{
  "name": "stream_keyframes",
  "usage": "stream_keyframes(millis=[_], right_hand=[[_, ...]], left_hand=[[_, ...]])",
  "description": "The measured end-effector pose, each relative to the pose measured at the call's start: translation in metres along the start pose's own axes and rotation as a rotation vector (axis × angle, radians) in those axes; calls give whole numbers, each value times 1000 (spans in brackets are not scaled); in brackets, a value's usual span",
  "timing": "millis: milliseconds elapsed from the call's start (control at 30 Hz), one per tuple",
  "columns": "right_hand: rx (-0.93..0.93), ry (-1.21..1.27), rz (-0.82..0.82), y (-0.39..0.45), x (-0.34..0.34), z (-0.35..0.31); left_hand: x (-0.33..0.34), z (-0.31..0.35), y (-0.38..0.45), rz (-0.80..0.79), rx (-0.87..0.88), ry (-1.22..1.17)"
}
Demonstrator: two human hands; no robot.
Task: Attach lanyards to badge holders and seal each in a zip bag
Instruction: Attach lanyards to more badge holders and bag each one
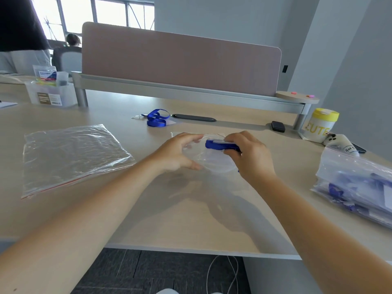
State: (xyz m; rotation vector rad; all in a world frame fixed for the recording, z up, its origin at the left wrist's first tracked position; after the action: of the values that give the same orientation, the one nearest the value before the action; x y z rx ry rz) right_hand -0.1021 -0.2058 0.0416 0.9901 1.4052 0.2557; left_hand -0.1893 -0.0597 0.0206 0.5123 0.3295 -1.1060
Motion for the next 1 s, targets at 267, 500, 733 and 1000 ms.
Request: stream_keyframes(millis=[267,500,733,1000], right_hand=[[-58,-40,16,2,1,-4],[100,152,-34,4,-1,1],[75,252,31,6,-4,-2],[112,303,-54,3,-3,-2]], left_hand=[[-2,7,3,154,116,36],[-2,17,3,240,153,-110],[-1,20,7,300,101,-259],[-2,23,6,361,98,-389]])
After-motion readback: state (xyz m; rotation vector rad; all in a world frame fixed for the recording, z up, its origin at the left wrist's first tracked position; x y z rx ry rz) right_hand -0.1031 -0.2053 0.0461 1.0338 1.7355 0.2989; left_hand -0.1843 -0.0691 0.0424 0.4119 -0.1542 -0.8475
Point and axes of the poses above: each hand's wrist, its own y-axis towards the middle knuckle, its own x-axis out of the palm, z = x × y, the point moved 3 cm from there along y, towards the middle knuckle, and after that the axes turned 6 degrees about -y, right-handed, at the moved point
